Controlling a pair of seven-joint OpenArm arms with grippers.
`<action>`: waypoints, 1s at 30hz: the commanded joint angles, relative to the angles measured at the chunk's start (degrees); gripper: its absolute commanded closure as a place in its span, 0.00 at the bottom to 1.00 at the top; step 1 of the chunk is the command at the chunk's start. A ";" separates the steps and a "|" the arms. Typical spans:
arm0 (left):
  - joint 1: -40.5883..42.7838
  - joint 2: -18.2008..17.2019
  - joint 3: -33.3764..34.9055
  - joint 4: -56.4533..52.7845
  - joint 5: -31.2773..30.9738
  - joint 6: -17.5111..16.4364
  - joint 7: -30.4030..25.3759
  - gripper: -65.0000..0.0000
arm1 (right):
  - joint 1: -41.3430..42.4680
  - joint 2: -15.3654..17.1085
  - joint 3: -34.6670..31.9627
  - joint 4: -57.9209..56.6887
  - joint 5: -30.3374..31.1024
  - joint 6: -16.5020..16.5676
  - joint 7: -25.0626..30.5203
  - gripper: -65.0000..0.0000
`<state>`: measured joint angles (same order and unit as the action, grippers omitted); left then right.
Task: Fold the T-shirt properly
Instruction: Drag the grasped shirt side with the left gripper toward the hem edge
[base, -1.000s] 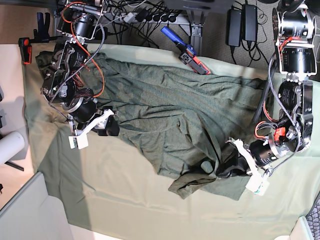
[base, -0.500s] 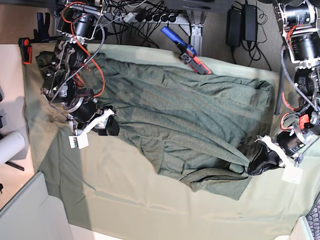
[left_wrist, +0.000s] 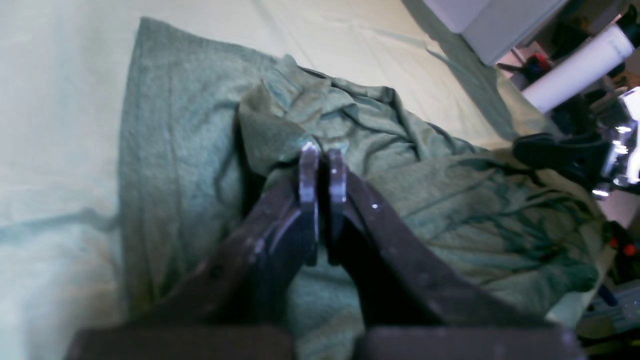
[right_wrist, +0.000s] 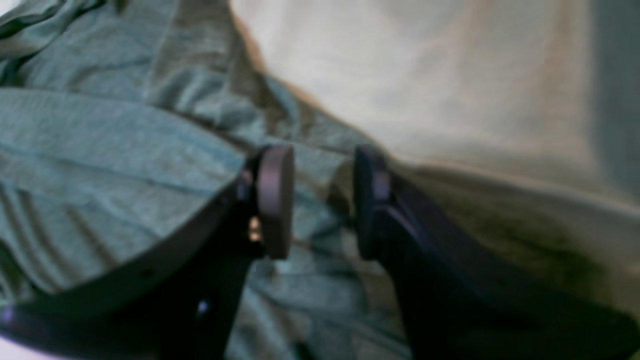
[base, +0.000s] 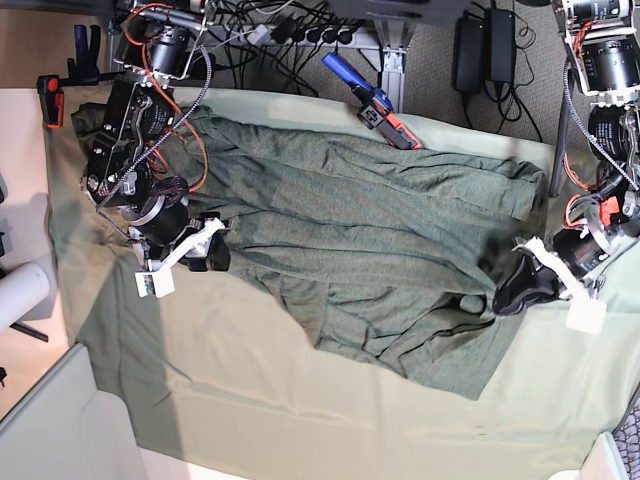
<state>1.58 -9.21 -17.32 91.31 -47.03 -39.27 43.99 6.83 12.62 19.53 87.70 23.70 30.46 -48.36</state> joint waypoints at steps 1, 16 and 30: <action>-0.35 -0.44 -0.11 1.57 -2.01 -0.73 -0.76 1.00 | 0.87 1.55 0.24 0.68 0.66 0.42 1.51 0.68; 4.66 -0.28 -0.11 4.74 -7.54 -0.73 2.47 1.00 | 0.92 7.69 0.22 -11.02 2.25 0.39 4.87 0.68; 4.63 -0.31 0.11 4.74 -5.31 -0.73 3.50 1.00 | 0.92 7.67 0.22 -10.67 4.74 0.39 4.90 0.68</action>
<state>6.96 -9.19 -17.19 94.89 -51.05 -39.27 48.47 6.66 19.35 19.53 75.92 27.94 30.46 -44.58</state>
